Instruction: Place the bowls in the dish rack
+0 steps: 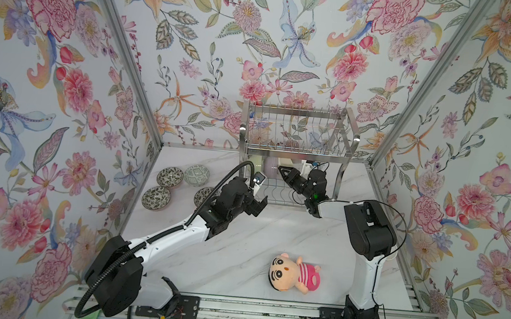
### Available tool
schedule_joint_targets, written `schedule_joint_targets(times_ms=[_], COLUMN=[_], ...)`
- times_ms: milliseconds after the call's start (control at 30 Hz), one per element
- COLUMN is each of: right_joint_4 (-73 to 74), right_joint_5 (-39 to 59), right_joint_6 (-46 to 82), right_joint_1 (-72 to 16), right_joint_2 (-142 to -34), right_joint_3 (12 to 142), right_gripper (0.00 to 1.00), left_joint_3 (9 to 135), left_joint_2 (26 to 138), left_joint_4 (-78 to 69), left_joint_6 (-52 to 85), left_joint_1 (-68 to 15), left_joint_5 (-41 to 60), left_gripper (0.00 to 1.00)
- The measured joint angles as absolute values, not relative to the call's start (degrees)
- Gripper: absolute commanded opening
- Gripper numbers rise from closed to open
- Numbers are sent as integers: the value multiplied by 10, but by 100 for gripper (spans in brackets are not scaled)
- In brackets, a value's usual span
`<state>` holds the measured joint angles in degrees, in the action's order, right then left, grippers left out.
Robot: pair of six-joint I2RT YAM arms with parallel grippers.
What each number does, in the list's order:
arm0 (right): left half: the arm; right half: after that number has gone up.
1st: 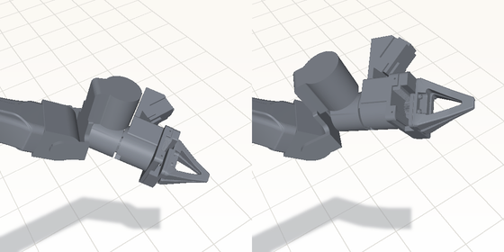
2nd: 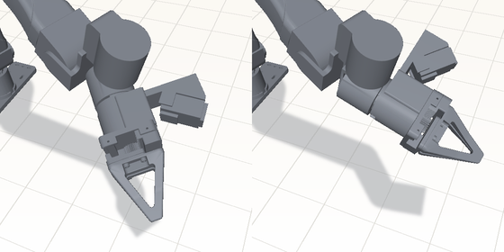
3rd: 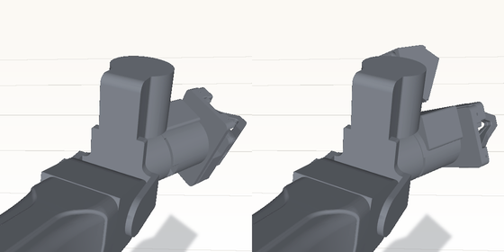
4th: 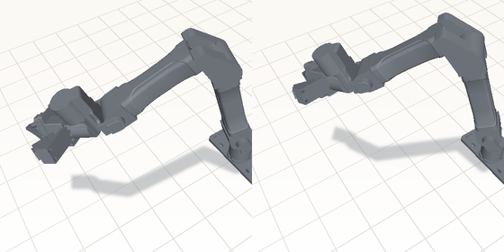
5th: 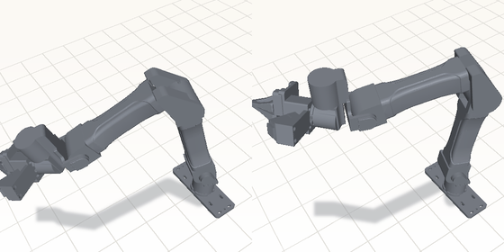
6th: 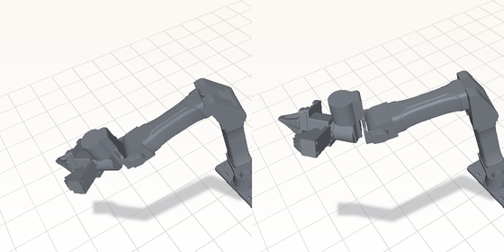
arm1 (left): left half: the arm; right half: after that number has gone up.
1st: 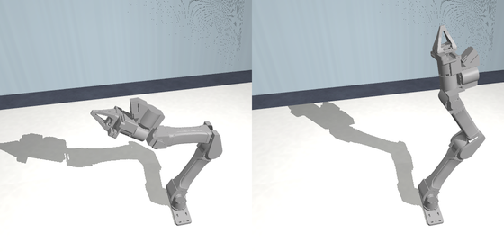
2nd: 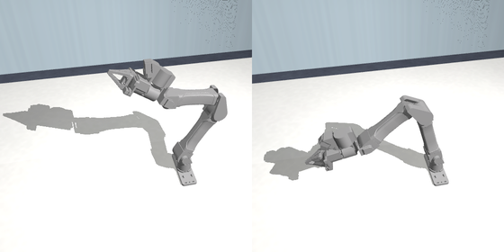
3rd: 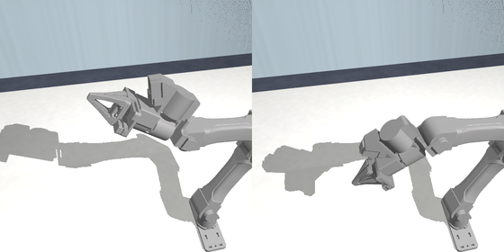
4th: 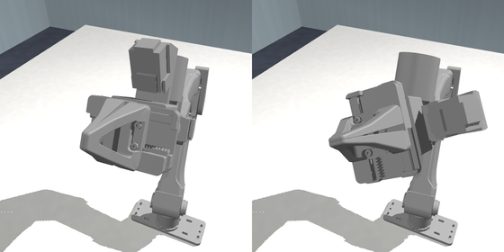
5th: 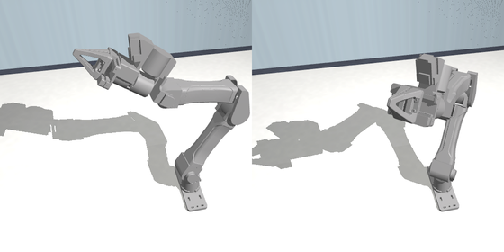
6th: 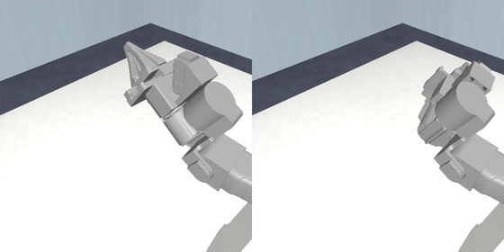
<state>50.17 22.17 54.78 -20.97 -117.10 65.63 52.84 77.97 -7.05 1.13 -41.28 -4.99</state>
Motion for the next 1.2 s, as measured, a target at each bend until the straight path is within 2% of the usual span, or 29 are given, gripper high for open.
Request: schedule_joint_targets(times_ms=[367, 800, 1200], right_joint_4=[487, 345, 264], right_joint_5=[221, 175, 163], right_joint_6=[537, 453, 378], right_joint_1=[-197, -197, -207], right_joint_2=[-1164, -1120, -1129], right_joint_3=[656, 662, 733], right_gripper=[40, 41, 42], left_joint_3=[521, 518, 517], left_joint_2=[771, 769, 769], left_joint_4=[-70, -71, -71], left_joint_6=[16, 22, 24], left_joint_1=[-413, -413, -413], left_joint_5=[-50, -52, -52], left_gripper=[99, 99, 99])
